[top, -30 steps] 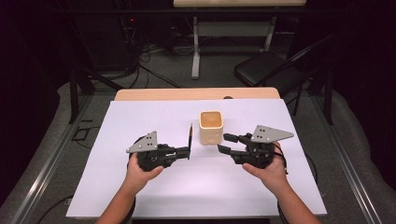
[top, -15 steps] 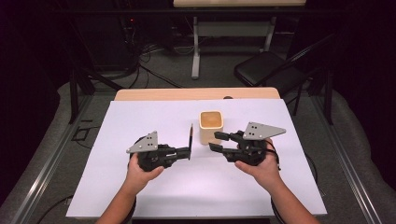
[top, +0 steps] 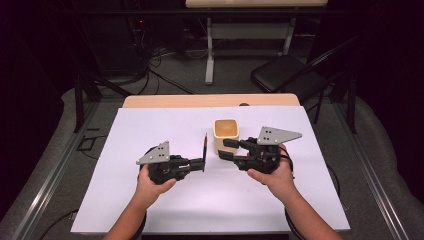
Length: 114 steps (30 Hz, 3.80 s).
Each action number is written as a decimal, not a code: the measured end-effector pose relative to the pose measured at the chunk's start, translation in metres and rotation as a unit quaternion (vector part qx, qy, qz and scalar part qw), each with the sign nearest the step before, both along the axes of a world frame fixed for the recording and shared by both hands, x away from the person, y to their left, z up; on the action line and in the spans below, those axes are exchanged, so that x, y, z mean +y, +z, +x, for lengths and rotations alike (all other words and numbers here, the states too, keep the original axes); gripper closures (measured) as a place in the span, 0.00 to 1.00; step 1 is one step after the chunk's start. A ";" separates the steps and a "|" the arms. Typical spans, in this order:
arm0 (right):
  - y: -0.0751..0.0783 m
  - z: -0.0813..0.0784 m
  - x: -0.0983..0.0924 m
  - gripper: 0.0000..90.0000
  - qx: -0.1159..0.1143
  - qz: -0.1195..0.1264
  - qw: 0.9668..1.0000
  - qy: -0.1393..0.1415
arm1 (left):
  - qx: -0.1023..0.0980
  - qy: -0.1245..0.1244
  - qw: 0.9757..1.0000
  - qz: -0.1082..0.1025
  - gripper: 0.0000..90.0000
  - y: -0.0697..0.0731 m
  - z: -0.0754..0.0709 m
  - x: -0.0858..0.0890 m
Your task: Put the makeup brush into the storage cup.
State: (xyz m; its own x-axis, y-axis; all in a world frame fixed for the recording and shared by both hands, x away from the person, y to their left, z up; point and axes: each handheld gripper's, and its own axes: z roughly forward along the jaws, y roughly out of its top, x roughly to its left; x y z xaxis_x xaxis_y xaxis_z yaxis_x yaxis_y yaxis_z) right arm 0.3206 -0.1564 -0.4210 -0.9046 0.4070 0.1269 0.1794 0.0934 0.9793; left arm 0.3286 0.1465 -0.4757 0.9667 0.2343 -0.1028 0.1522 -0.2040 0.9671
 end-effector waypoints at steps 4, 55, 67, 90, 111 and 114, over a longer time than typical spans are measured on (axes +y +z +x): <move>0.002 0.002 0.003 0.66 0.002 0.000 1.000 0.005 | -0.001 0.002 1.000 0.001 0.94 0.000 -0.001 -0.001; 0.007 0.004 0.029 0.74 0.007 0.023 0.999 0.026 | 0.001 -0.009 1.000 0.002 0.94 -0.004 -0.001 -0.009; 0.006 0.003 0.030 0.81 0.008 0.026 0.999 0.030 | 0.001 -0.004 1.000 0.004 0.94 -0.004 0.000 -0.009; 0.006 0.003 0.028 0.93 0.004 0.027 0.999 0.023 | 0.004 -0.011 1.000 0.003 0.94 -0.005 0.000 -0.010; 0.008 0.002 0.029 0.93 -0.007 0.013 1.000 0.026 | 0.009 -0.010 1.000 0.001 0.94 -0.006 0.000 -0.012; 0.009 0.001 0.029 0.93 -0.009 0.008 1.000 0.026 | 0.010 -0.010 1.000 0.001 0.93 -0.006 0.000 -0.012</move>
